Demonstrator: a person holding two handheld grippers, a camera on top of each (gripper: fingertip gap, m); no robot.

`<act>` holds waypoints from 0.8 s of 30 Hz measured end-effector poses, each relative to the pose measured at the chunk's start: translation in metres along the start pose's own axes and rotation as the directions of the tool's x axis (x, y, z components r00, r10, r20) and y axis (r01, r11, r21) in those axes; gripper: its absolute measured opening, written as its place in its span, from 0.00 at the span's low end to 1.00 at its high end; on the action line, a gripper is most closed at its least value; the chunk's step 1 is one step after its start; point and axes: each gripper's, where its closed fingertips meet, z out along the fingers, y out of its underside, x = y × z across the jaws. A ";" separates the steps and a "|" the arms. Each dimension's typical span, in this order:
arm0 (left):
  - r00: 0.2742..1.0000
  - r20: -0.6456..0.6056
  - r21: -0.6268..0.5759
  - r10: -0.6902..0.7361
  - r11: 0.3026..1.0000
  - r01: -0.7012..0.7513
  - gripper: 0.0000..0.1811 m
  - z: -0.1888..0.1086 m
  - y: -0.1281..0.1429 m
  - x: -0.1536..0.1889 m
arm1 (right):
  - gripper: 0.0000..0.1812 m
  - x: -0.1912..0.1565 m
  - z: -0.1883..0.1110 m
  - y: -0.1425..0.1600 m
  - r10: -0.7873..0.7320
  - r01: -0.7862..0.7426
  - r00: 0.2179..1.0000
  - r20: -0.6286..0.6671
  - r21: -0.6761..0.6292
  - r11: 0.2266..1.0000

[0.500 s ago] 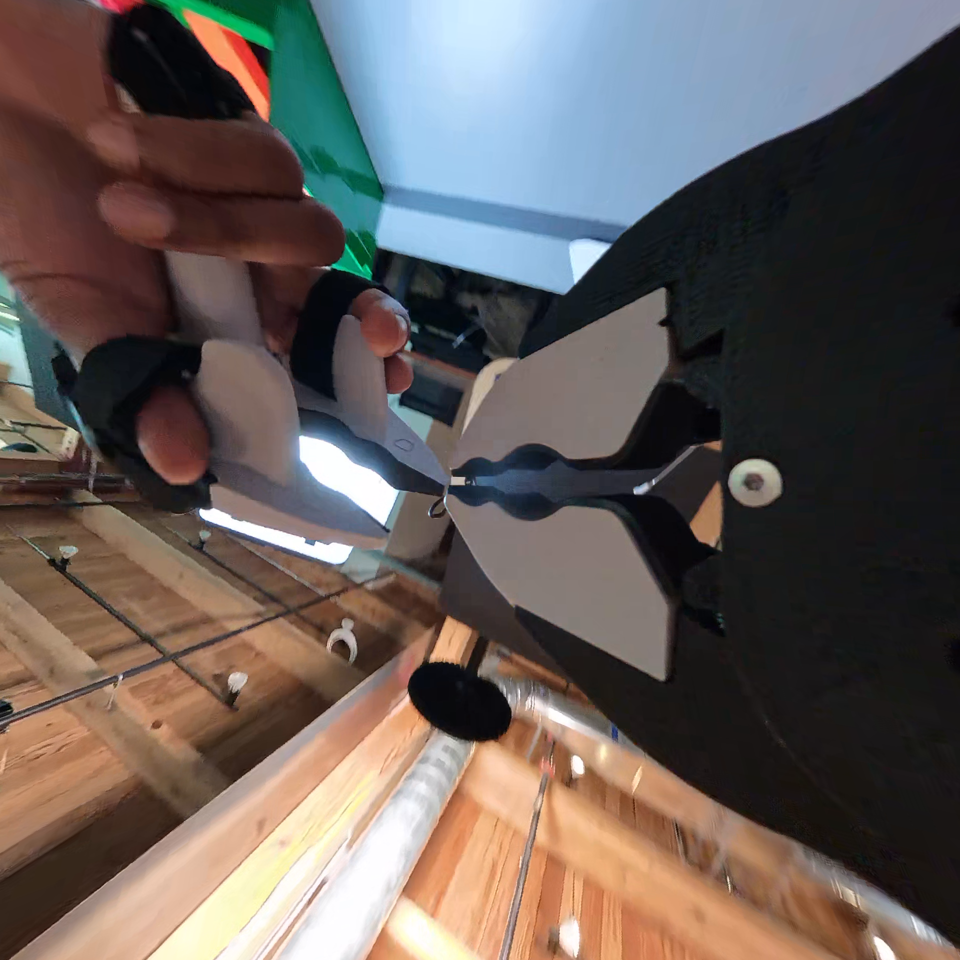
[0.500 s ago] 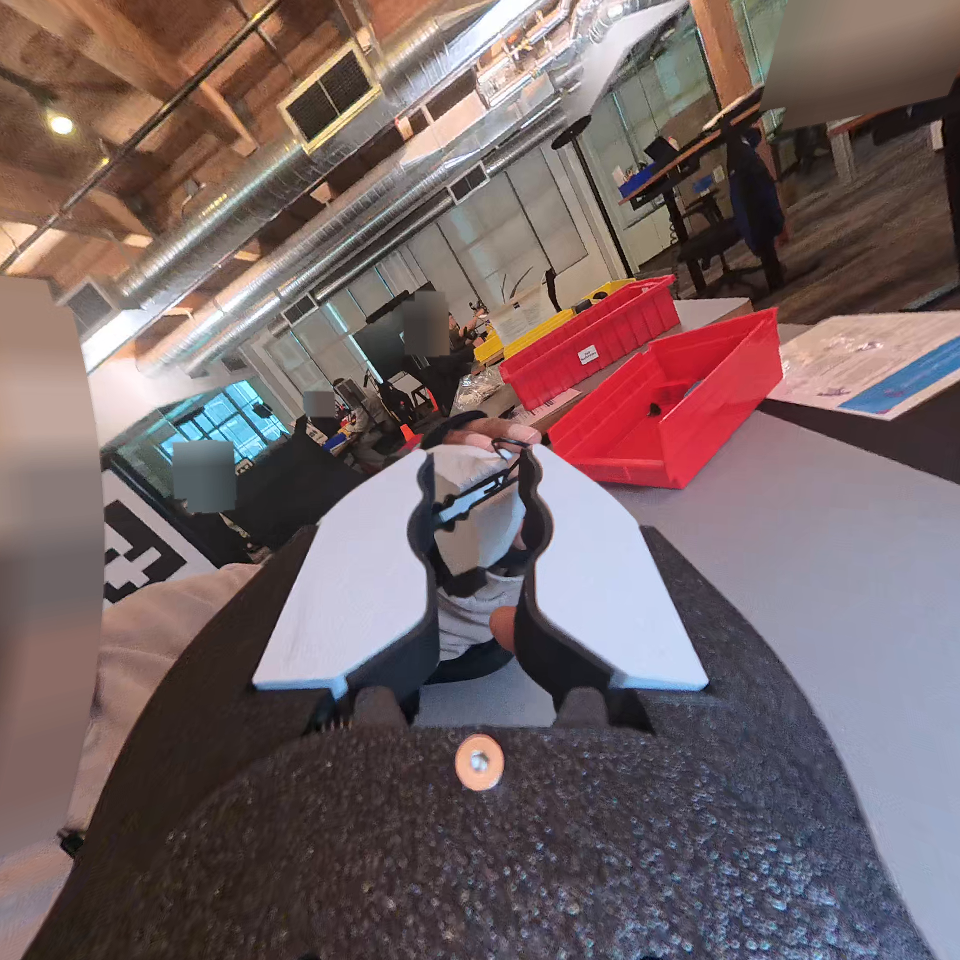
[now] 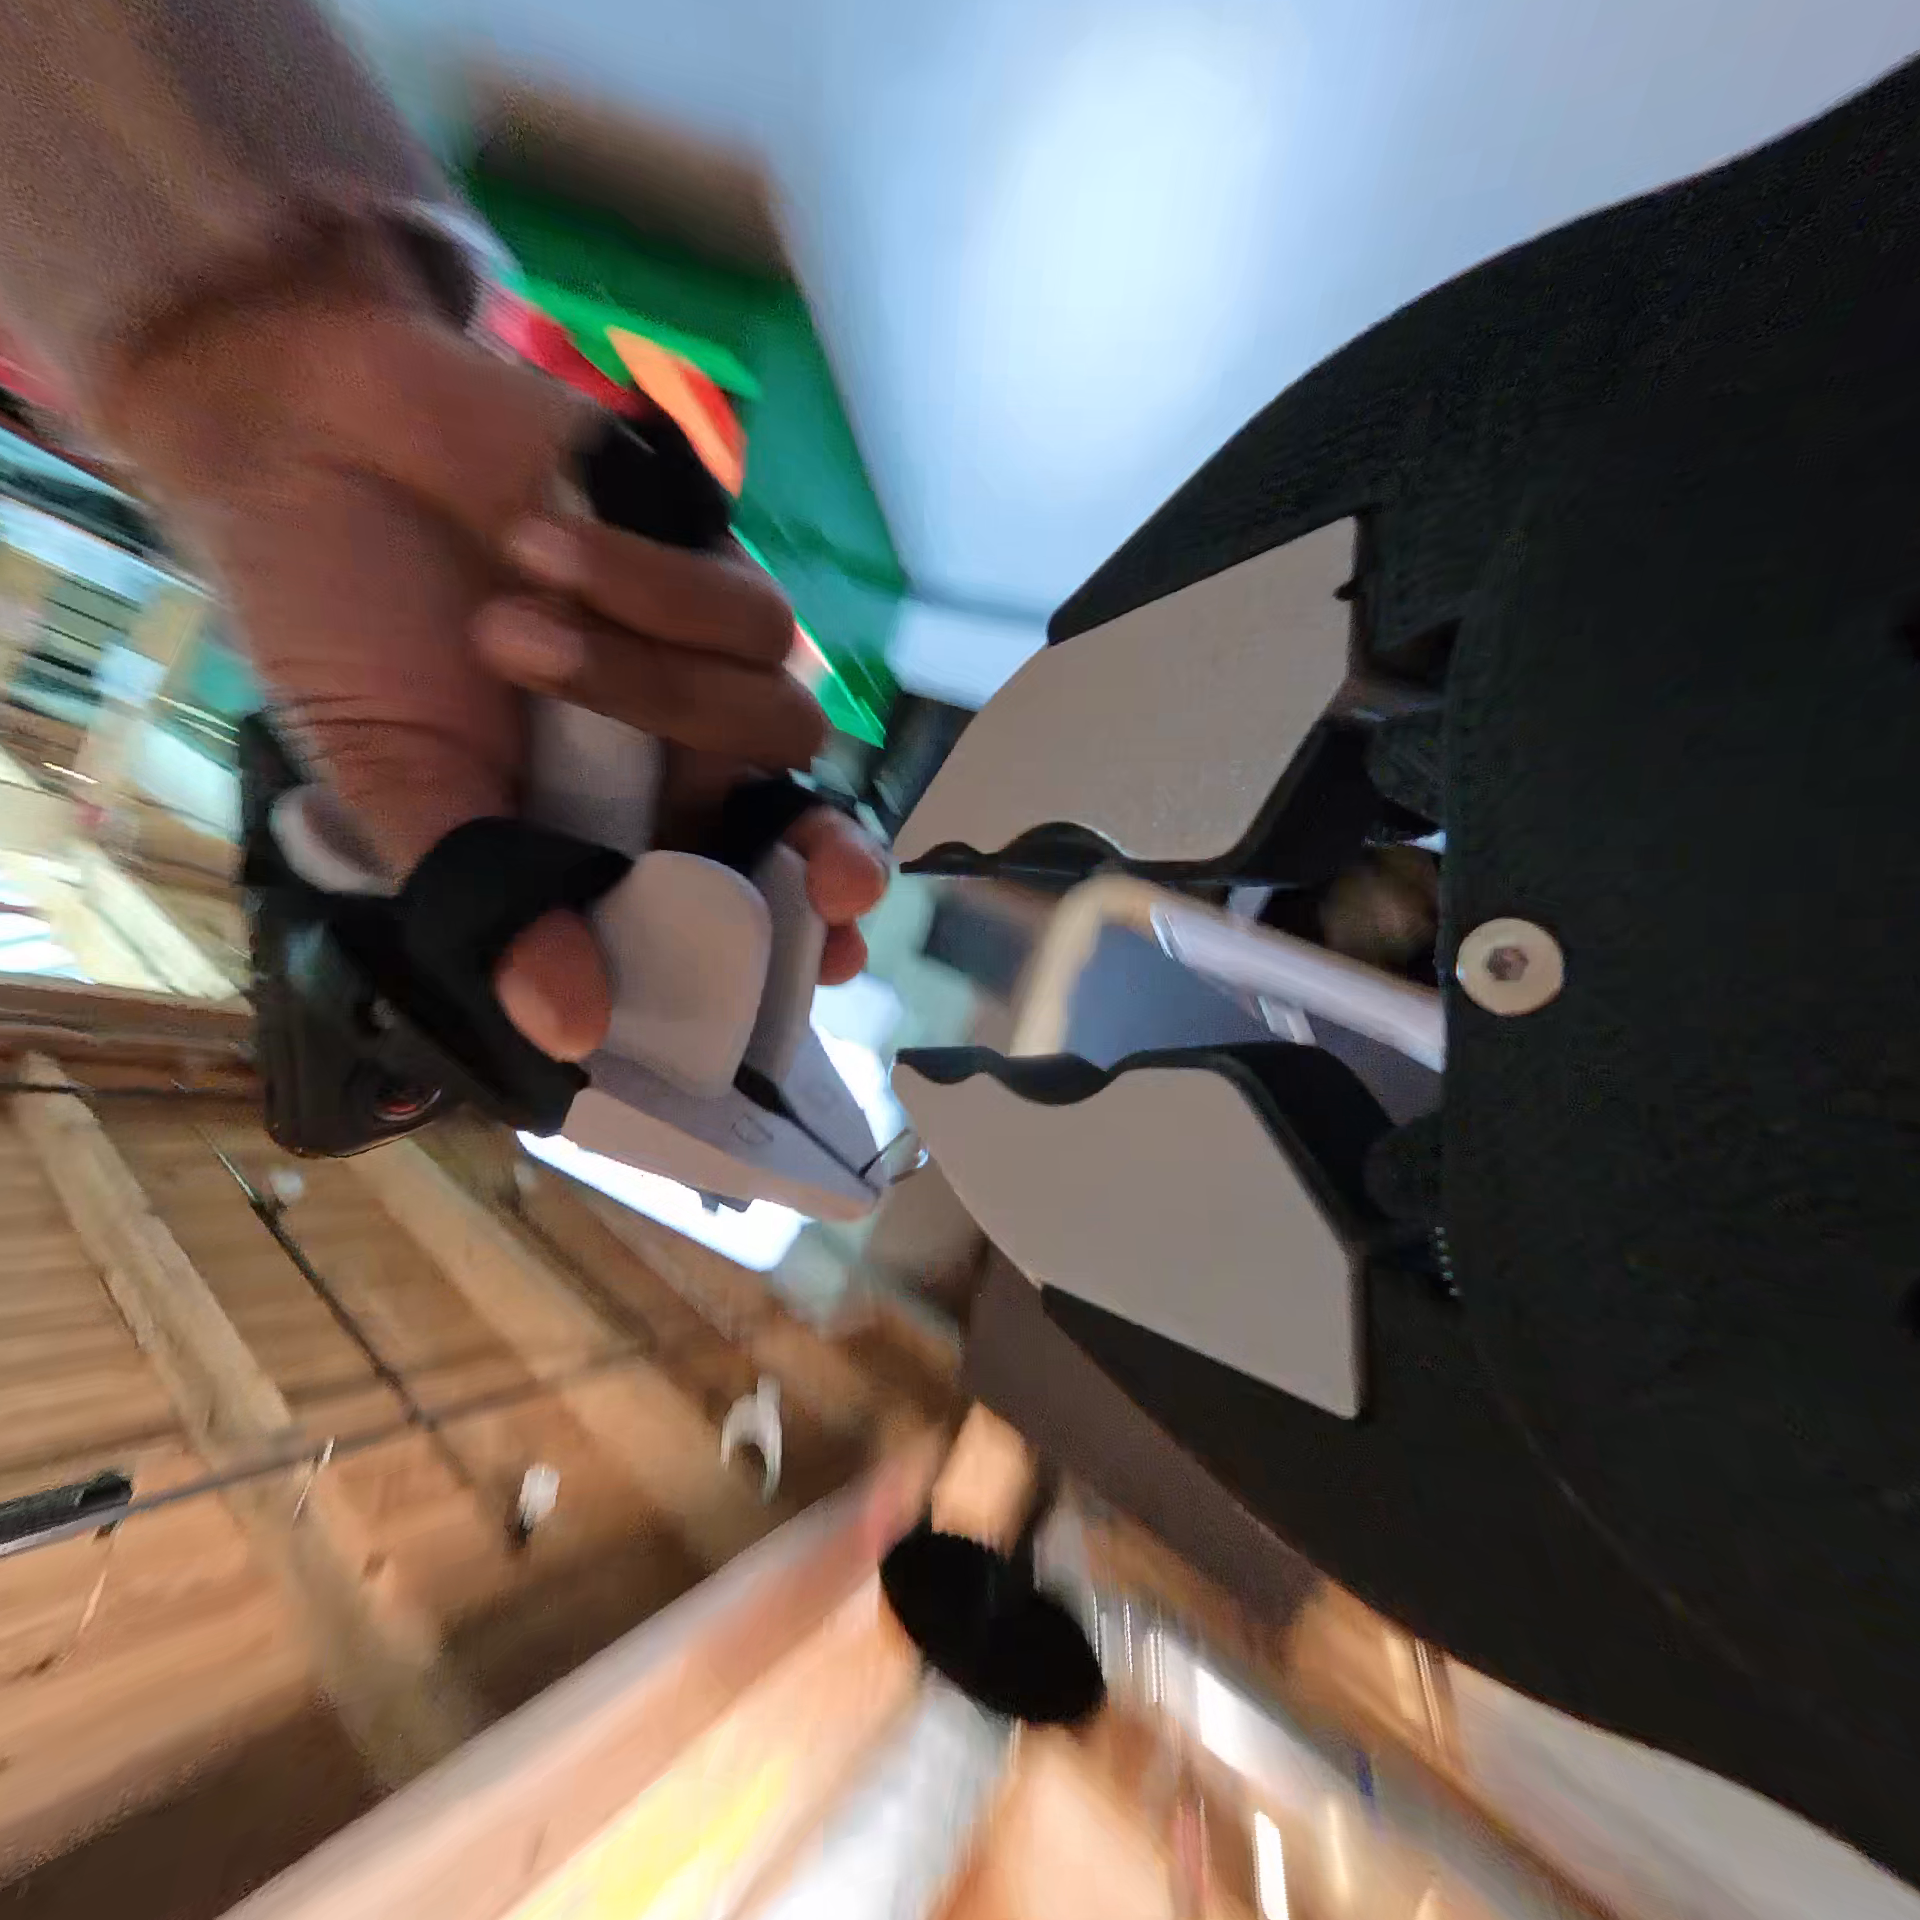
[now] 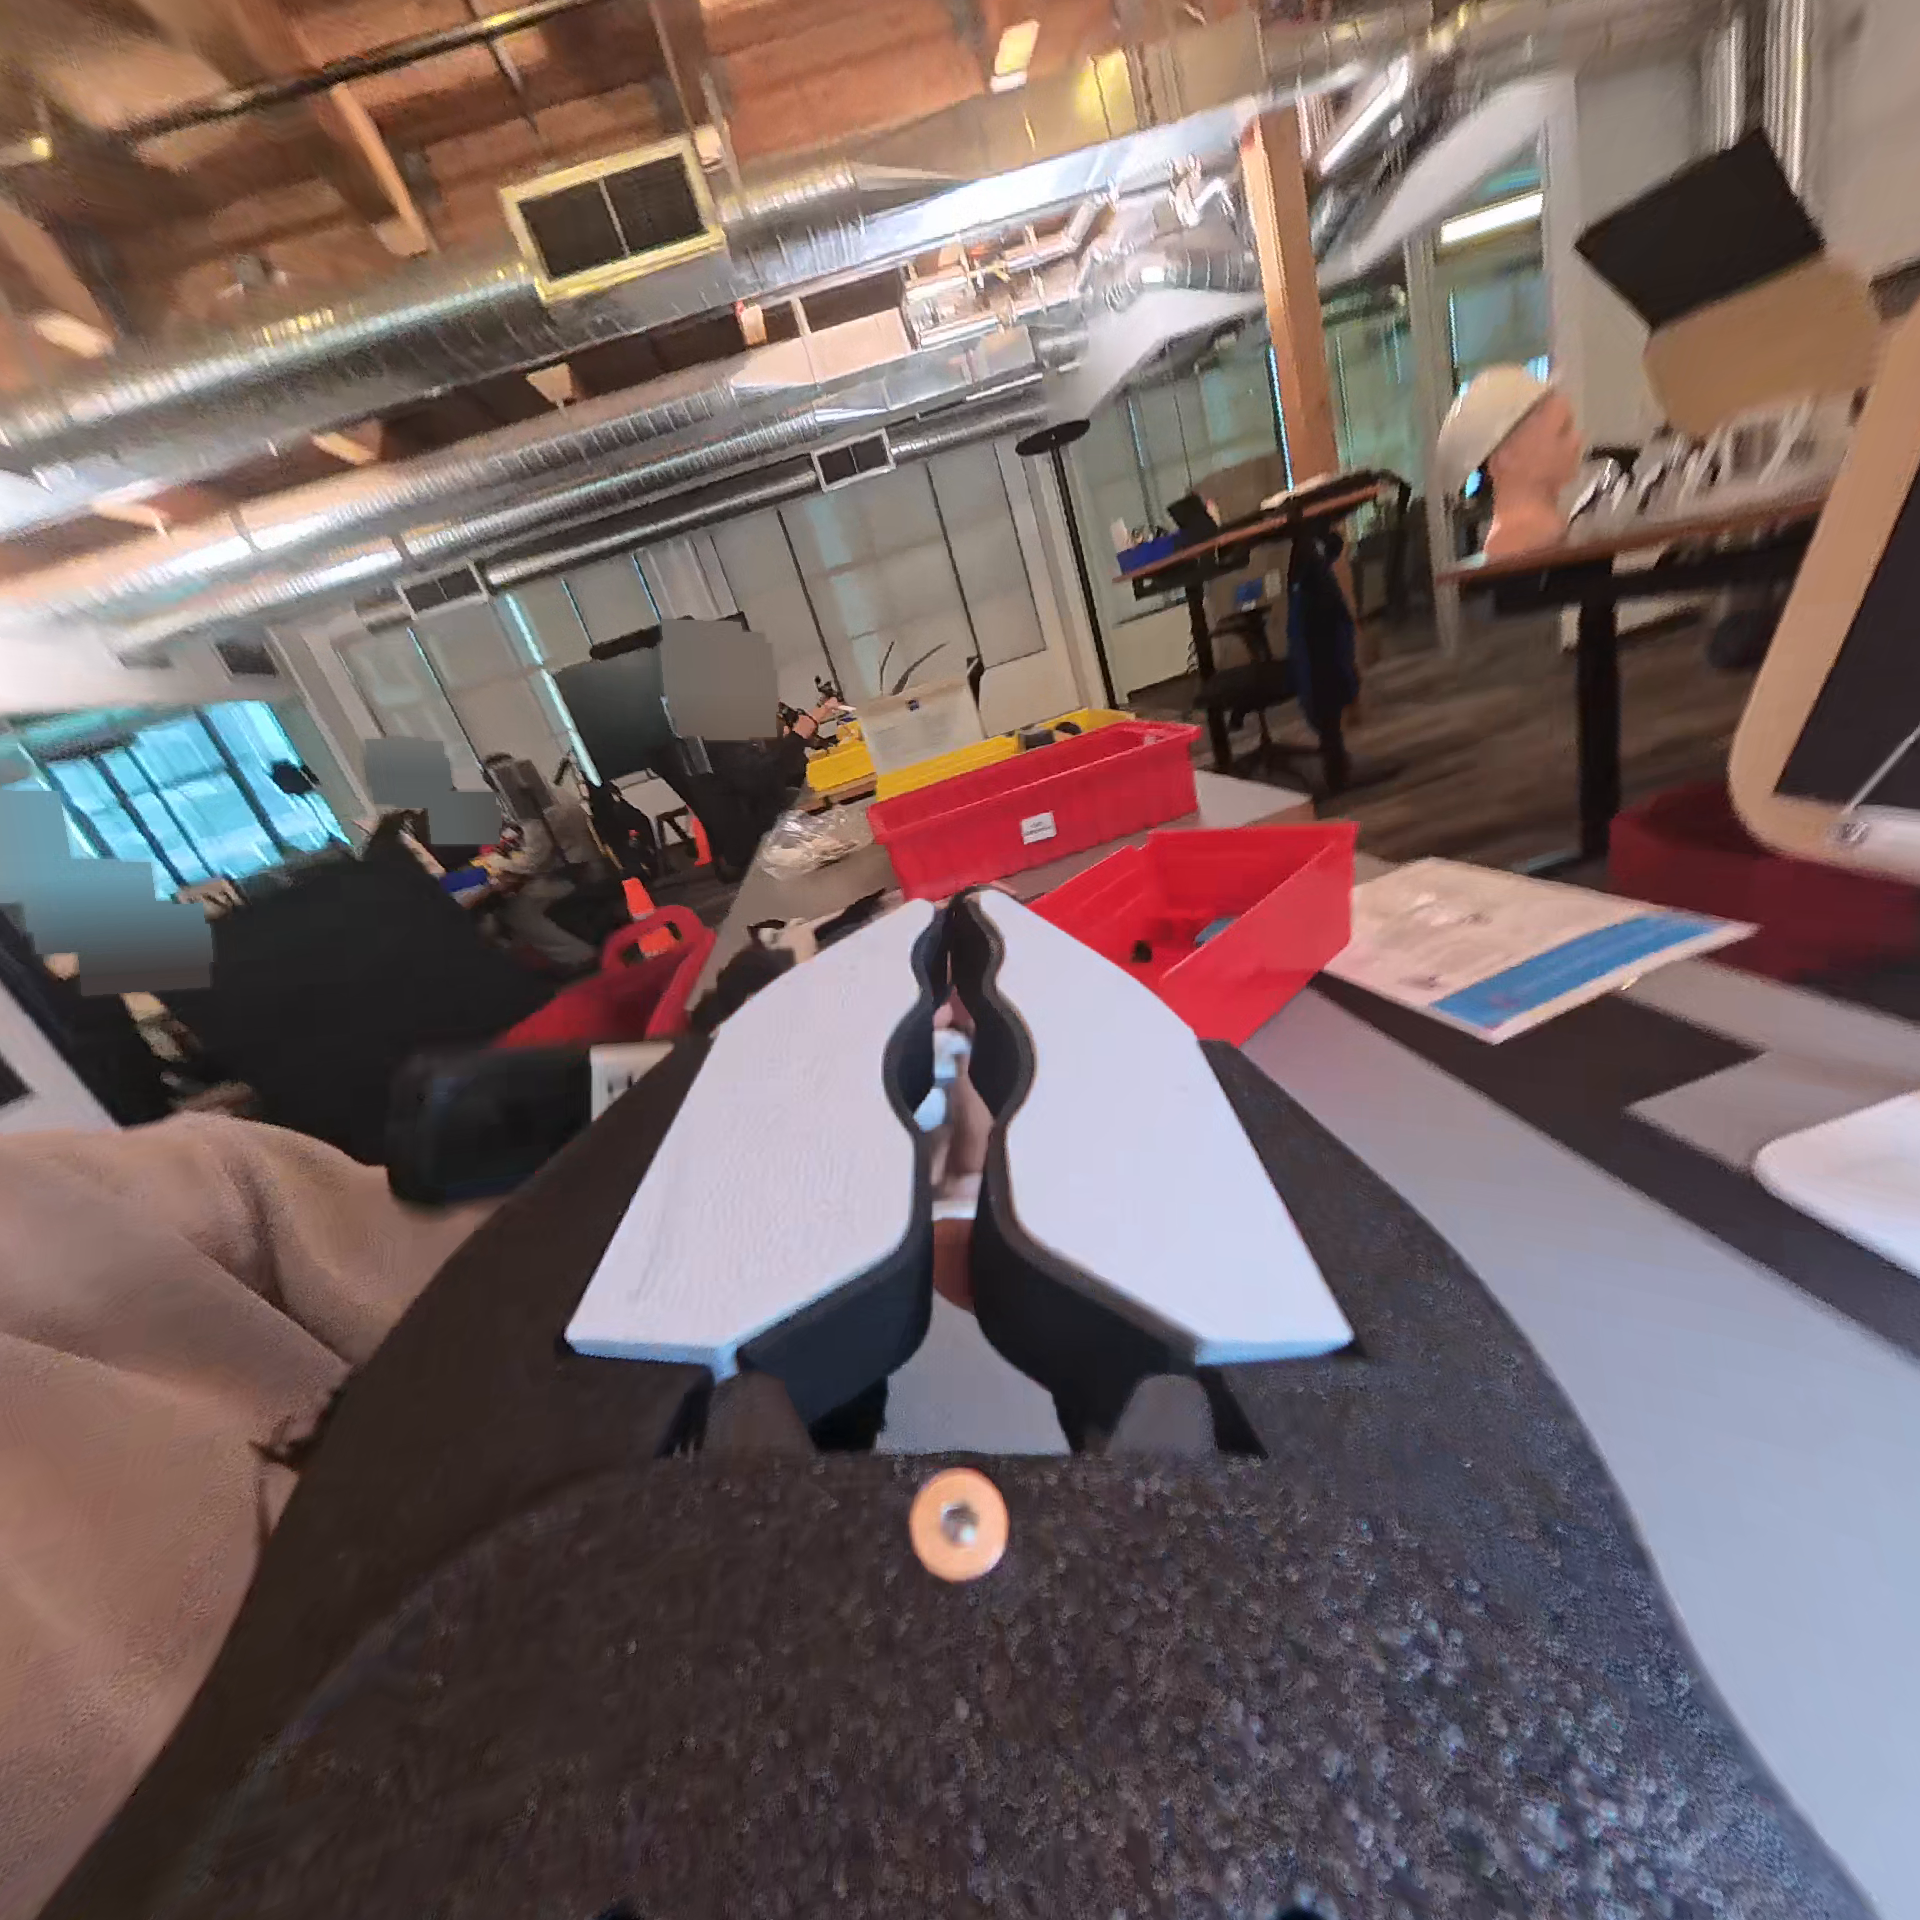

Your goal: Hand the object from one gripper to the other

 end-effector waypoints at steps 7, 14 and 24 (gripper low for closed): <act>0.616 -0.247 0.115 -0.748 0.609 0.785 0.14 -0.003 -0.019 -0.030 | 0.00 -0.029 -0.017 -0.011 -0.536 0.534 0.844 -0.001 -0.076 0.842; -0.164 -0.517 -0.118 -0.840 -0.120 0.986 0.18 -0.003 -0.033 -0.039 | 0.00 -0.034 -0.014 0.014 -0.946 0.911 0.324 0.018 -0.276 0.307; -0.240 -0.434 -0.200 -0.868 -0.167 0.965 0.11 0.002 -0.022 -0.030 | 0.01 -0.010 -0.007 0.031 -0.960 0.876 -0.271 0.075 -0.395 -0.278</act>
